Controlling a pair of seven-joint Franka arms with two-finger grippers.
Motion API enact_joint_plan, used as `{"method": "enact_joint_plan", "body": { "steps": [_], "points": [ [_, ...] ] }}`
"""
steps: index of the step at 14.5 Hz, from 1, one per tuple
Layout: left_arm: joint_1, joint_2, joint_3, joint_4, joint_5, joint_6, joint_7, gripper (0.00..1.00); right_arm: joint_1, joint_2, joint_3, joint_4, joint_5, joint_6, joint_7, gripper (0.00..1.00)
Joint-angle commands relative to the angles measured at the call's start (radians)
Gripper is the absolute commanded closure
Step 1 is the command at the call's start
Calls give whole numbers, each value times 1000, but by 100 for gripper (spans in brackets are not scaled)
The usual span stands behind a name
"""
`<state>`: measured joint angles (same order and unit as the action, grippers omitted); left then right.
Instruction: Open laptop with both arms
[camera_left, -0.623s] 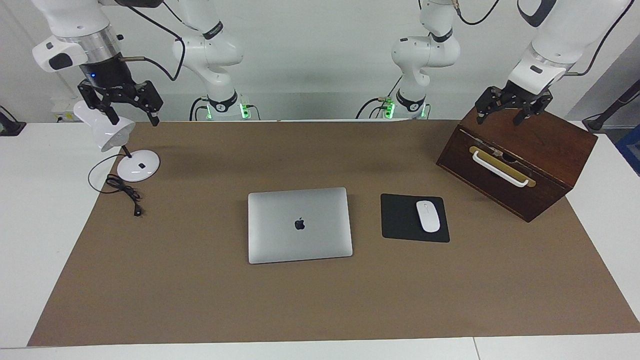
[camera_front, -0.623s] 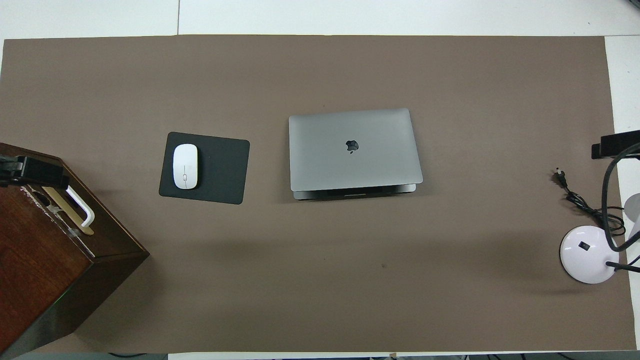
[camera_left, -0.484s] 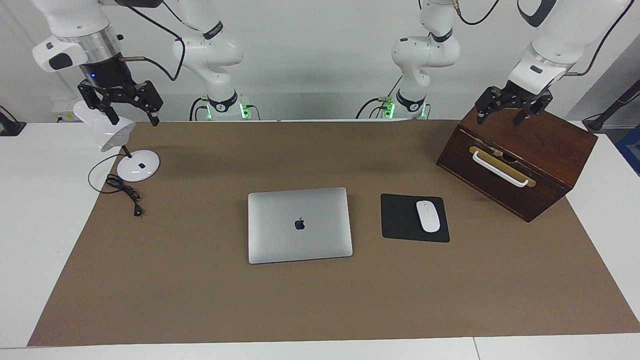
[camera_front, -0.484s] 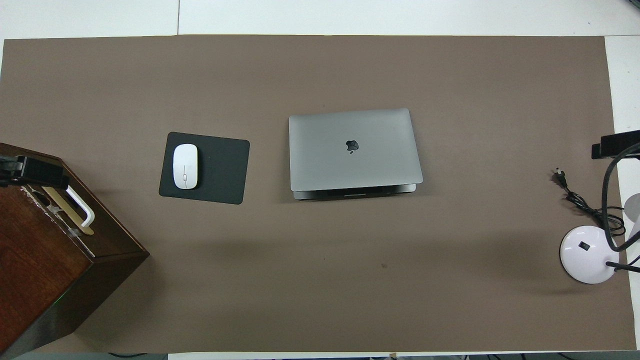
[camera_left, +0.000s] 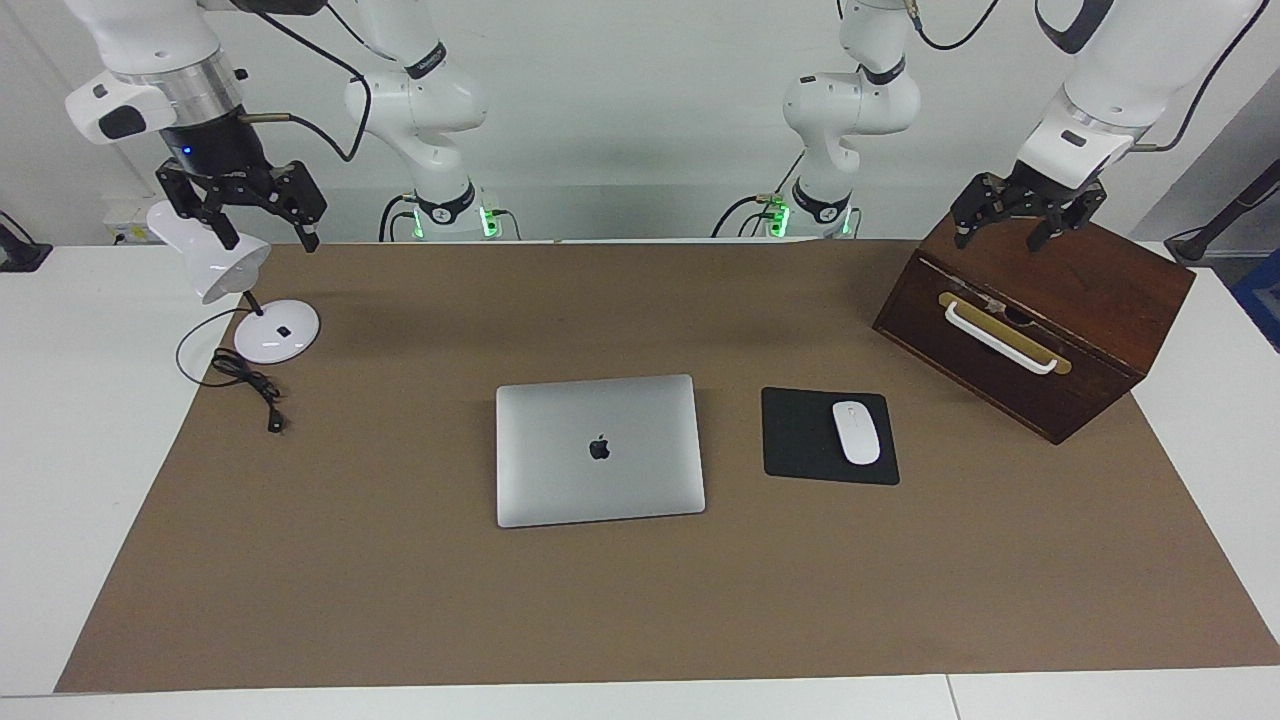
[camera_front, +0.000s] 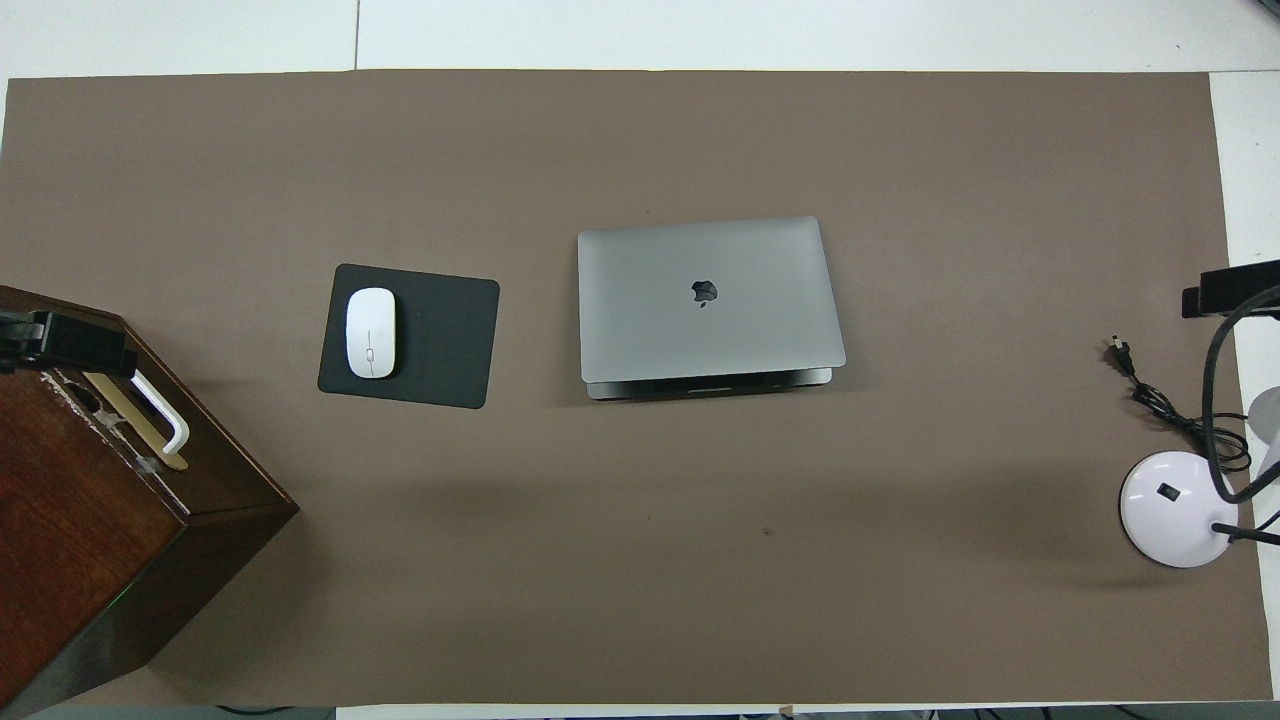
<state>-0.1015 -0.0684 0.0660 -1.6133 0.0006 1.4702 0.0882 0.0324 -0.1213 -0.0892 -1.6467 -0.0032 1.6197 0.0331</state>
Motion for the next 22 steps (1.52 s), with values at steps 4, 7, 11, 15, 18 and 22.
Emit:
{"method": "enact_joint_plan", "body": {
  "steps": [4, 7, 11, 15, 18, 22],
  "points": [
    [-20, -7, 12, 1, 13, 12, 7, 0, -2, -6, 3, -1, 17, 8, 22, 0],
    [-20, -7, 12, 1, 13, 12, 7, 0, -2, -6, 3, -1, 17, 8, 22, 0],
    [-10, -13, 0, 1, 13, 13, 8, 0, -2, -6, 3, -1, 17, 11, 22, 0],
    [-9, -24, 0, -2, 13, 24, 10, 0, -2, -6, 3, -2, 17, 15, 22, 0],
    [-10, -28, 1, -5, 13, 30, 10, 0, -2, -8, 3, -2, 17, 14, 22, 0],
    [-10, -31, 0, -19, 10, 71, 11, 0, -2, -8, 38, -2, 18, 12, 98, 0]
  ]
}}
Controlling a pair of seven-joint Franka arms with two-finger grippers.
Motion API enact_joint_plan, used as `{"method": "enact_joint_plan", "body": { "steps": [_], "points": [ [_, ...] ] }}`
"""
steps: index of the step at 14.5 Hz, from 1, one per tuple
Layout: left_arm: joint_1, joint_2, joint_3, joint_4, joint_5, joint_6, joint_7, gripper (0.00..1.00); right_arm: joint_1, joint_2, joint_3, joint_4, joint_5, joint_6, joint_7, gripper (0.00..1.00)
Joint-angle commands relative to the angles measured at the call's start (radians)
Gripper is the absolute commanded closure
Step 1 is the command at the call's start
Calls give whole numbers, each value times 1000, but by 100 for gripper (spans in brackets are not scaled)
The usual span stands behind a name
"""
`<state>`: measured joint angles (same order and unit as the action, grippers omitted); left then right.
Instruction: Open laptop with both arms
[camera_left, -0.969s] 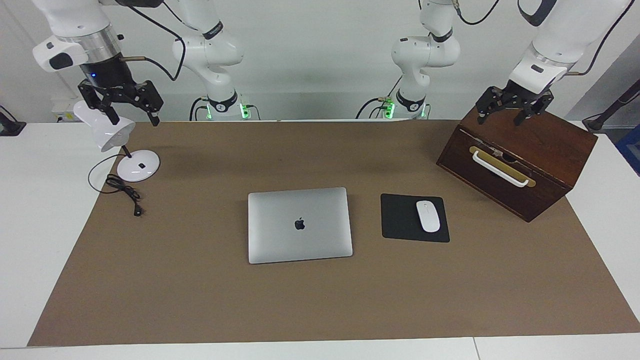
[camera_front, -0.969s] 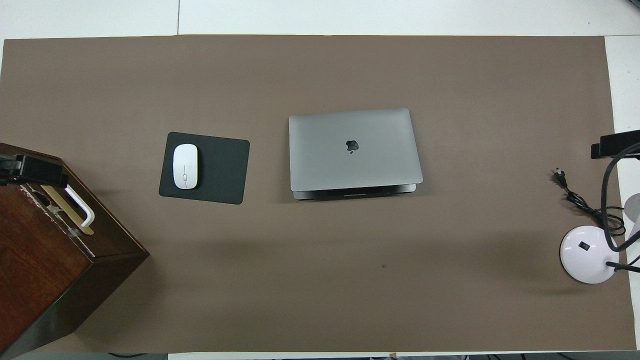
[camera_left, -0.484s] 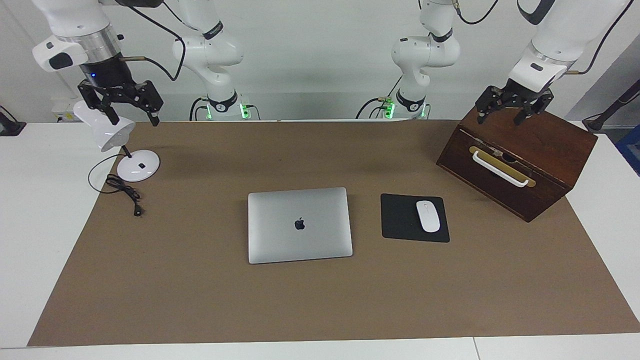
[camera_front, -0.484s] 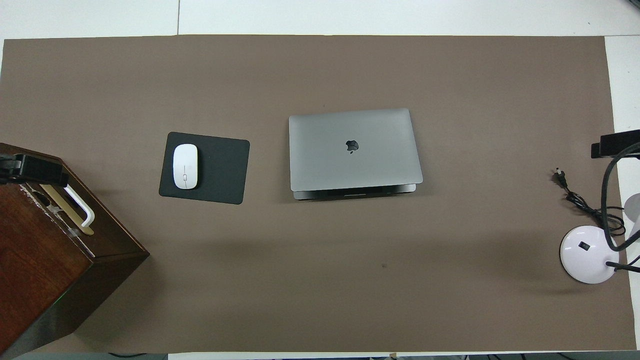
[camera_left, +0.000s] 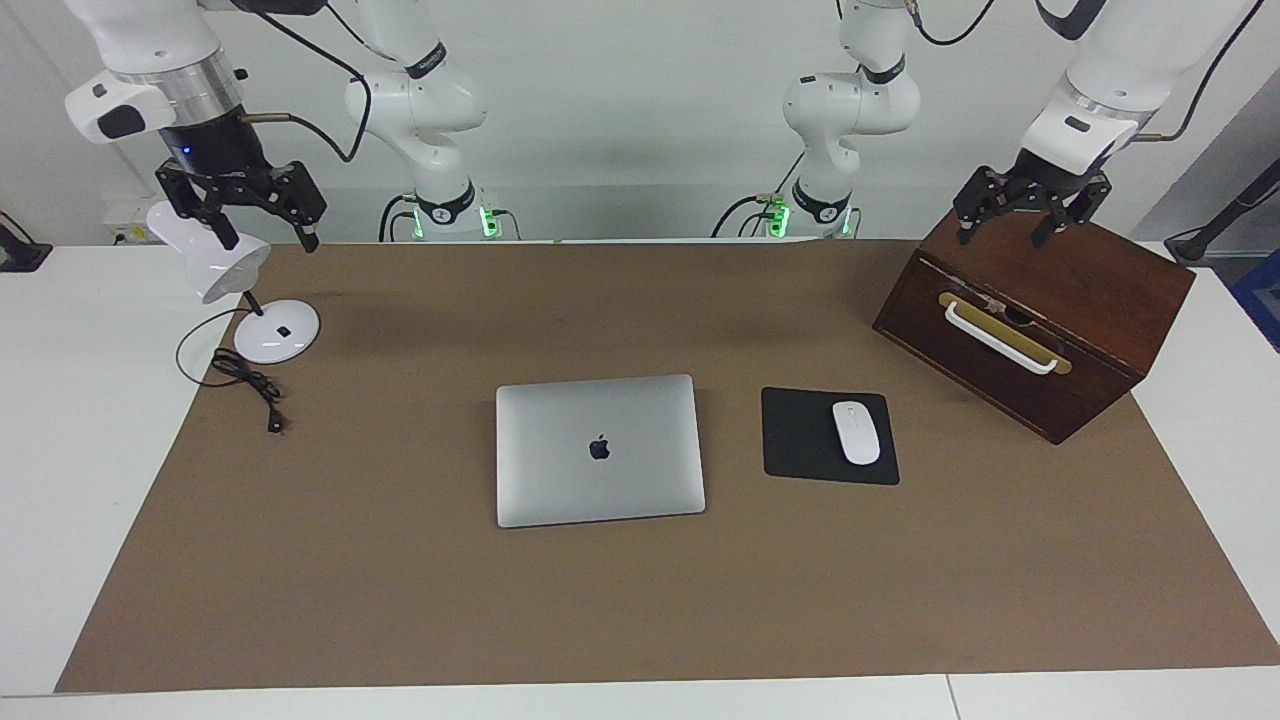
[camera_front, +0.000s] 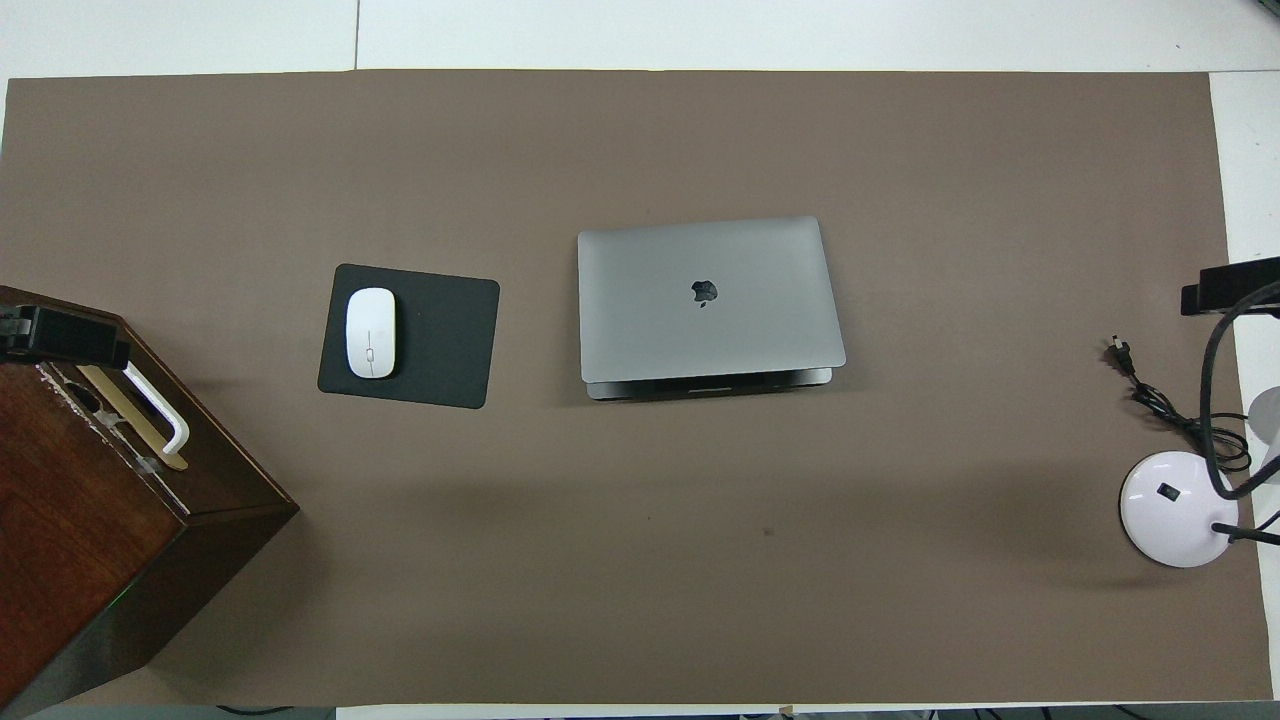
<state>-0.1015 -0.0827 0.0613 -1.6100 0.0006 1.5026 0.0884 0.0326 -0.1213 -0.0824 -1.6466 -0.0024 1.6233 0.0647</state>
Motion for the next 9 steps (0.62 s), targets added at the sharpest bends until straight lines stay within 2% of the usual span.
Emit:
{"method": "enact_joint_plan", "body": {
  "steps": [1, 4, 6, 7, 8, 9],
  "points": [
    [-12, -17, 5, -22, 9, 51, 11, 0, -2, -8, 56, -1, 18, 7, 132, 0],
    [-15, -17, 5, -42, -1, 88, 8, 0, -2, -9, 130, -2, 27, 15, 303, 0],
    [-24, -26, 2, -65, -7, 142, 5, 0, -2, -12, 180, -2, 80, 36, 459, 0],
    [-32, -28, 0, -71, -10, 154, 5, 11, -2, -14, 206, -7, 96, 62, 528, 0],
    [-49, -31, 2, -77, -10, 162, 2, 35, -2, -14, 232, -12, 114, 87, 602, 0],
    [-52, -34, 2, -88, -11, 180, 2, 63, 0, -12, 254, -16, 128, 111, 682, 0]
  ]
}}
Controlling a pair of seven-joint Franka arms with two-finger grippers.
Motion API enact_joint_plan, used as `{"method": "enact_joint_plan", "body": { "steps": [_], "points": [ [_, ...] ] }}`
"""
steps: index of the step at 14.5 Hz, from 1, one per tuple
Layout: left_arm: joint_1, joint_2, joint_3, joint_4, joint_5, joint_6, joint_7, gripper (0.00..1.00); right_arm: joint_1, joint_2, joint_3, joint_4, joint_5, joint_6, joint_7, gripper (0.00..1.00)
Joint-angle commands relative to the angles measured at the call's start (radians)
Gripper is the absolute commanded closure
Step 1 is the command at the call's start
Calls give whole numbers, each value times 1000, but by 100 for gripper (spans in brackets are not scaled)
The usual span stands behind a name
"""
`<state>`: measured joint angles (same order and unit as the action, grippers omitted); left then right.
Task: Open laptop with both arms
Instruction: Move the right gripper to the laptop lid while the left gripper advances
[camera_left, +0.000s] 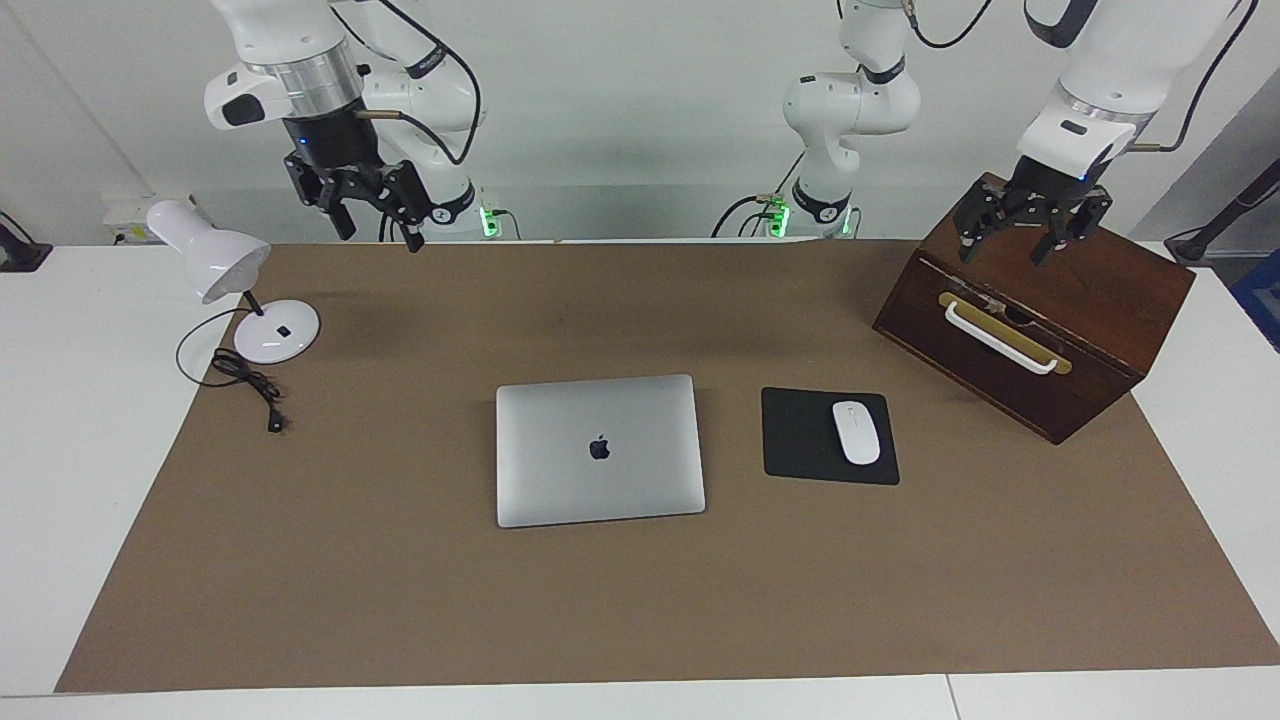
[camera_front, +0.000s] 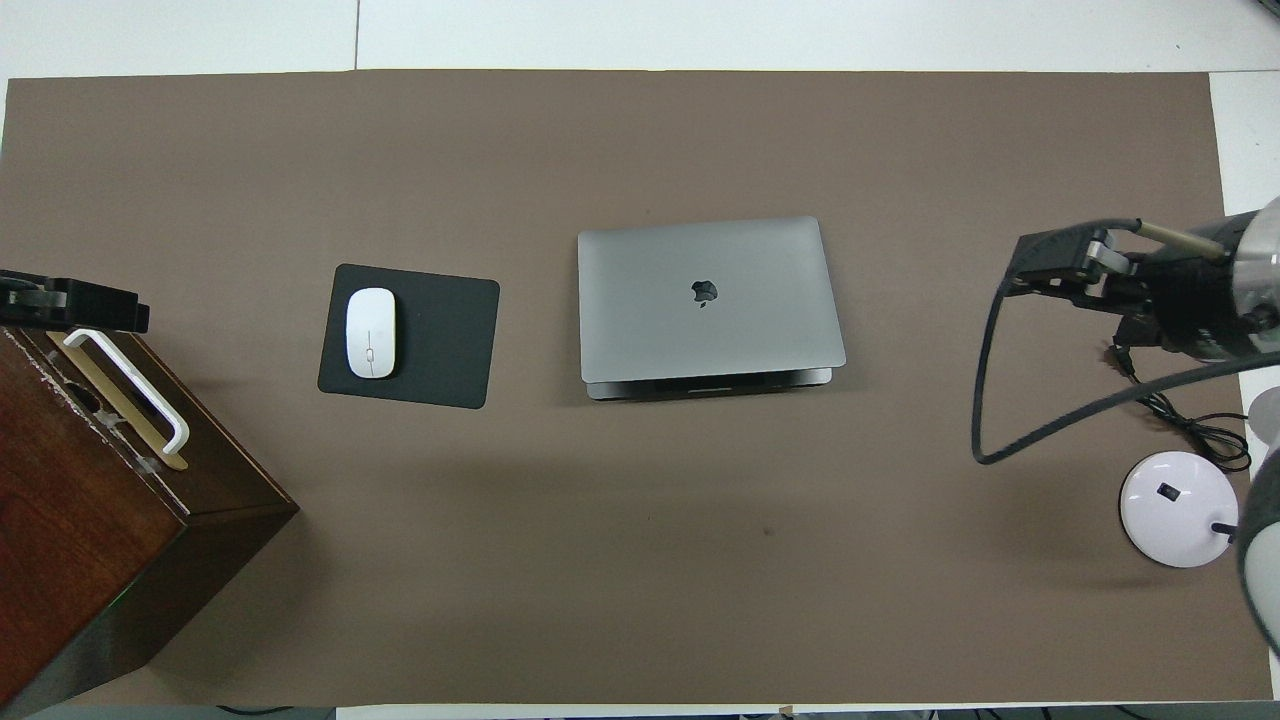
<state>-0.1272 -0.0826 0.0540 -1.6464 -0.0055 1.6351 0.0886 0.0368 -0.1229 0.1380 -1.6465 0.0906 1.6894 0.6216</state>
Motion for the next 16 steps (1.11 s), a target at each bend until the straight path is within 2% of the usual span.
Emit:
{"method": "enact_joint_plan", "body": {
  "steps": [1, 2, 5, 8, 11, 14, 16],
  "points": [
    [-28, -37, 9, -59, -11, 63, -6, 86, -5, -8, 55, -21, 44, 68, 192, 0],
    [-28, -39, 9, -65, -19, 71, -9, 100, -5, -4, 74, -27, 49, 90, 248, 0],
    [-35, -49, 7, -98, -33, 116, -4, 100, -3, -1, 104, -65, 55, 153, 334, 0],
    [-72, -74, 7, -167, -34, 224, -12, 100, -1, 8, 123, -108, 55, 231, 359, 0],
    [-107, -115, 6, -269, -40, 348, -46, 100, -1, 17, 165, -130, 55, 299, 433, 0],
    [-152, -154, 6, -351, -45, 414, -43, 100, 0, 29, 213, -137, 55, 334, 564, 0],
    [-181, -175, 4, -419, -47, 504, -44, 100, 23, 45, 238, -179, 55, 422, 642, 0]
  ]
}}
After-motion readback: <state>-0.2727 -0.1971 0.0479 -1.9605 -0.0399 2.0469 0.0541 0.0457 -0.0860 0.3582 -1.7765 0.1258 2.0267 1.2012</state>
